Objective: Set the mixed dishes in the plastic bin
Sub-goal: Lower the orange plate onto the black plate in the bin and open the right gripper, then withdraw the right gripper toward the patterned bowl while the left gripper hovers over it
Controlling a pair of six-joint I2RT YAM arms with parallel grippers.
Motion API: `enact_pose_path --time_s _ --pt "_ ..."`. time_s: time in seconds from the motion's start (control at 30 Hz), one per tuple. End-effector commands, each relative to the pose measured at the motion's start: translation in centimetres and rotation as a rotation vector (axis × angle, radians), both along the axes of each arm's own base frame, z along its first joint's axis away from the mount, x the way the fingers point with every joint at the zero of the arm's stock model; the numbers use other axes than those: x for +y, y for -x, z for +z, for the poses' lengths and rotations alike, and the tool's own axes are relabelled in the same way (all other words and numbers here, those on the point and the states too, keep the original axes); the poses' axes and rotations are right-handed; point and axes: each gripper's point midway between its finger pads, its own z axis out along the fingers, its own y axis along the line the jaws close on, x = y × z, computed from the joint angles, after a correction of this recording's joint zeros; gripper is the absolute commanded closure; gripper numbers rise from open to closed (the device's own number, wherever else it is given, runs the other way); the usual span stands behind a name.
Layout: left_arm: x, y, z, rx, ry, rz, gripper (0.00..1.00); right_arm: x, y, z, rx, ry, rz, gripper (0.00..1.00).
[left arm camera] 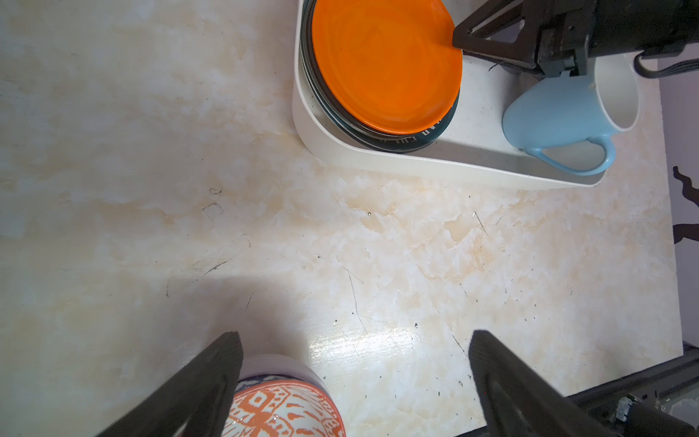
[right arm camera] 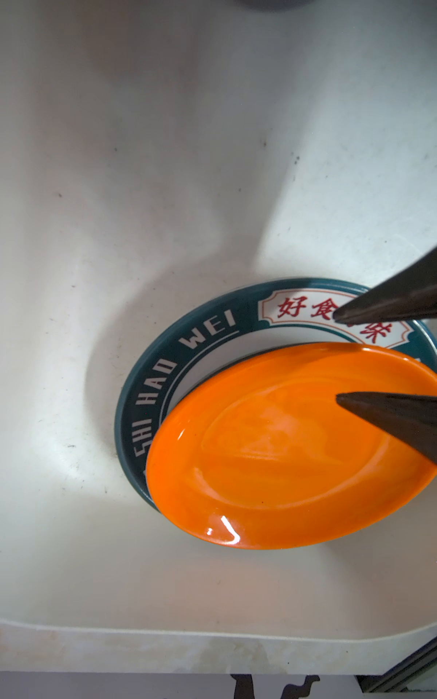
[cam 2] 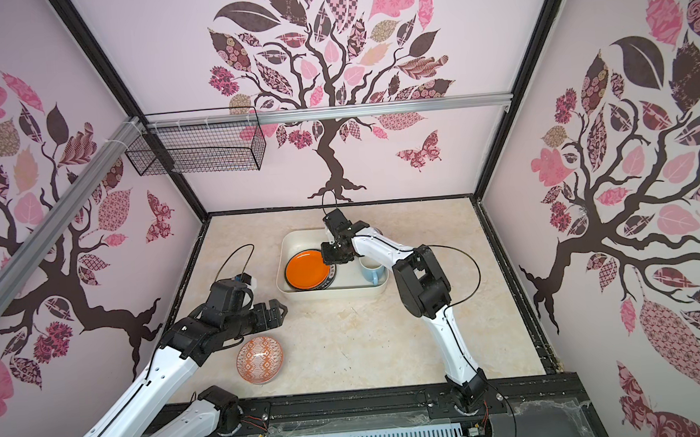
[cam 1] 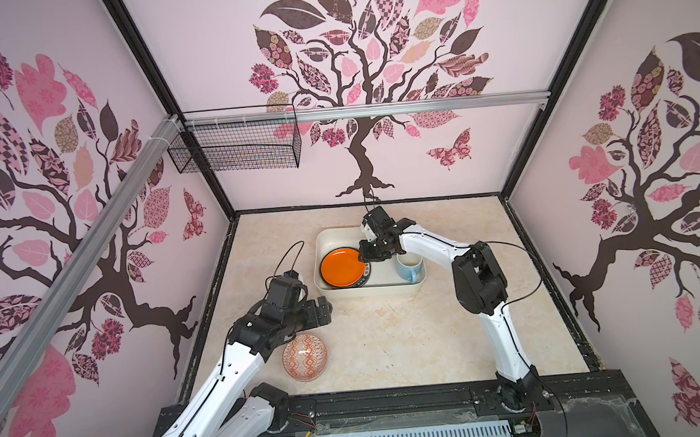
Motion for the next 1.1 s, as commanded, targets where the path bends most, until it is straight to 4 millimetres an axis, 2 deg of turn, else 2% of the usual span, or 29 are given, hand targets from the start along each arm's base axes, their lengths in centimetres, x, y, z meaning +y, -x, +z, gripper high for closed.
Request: enact_pose_path --time_s 0.0,0.2,0.3,0.4,0.63,0.77,1.07 --pt "-0.1 -0.7 1.8 -0.058 0.016 -0.004 0.02 -0.4 -0.1 1.0 -0.023 0.033 0.002 0.63" --pt "0.6 -0.5 1.8 -0.064 0.0 0.034 0.02 -1.8 1.3 5.1 -0.084 0.024 -0.004 0.6" --pt "1.4 -0.2 1.6 -0.056 -0.013 0.076 0.02 -2.5 3.2 6.7 -0.105 0.01 0.003 0.58" --pt "2.6 0.2 1.3 -0.041 -0.037 0.143 0.02 -3.6 5.8 7.4 -0.116 0.01 0.009 0.58" --pt "4.8 2.1 0.1 0.046 -0.07 0.29 0.02 -5.5 13.1 6.1 -0.086 -0.02 0.04 0.57" --pt "6.3 3.3 -0.2 0.07 -0.078 0.393 0.02 -6.5 15.9 5.2 -0.066 -0.054 0.052 0.57" --pt "7.8 5.1 -2.9 0.189 -0.11 0.548 0.02 -8.3 18.6 4.7 -0.084 -0.091 0.066 0.57"
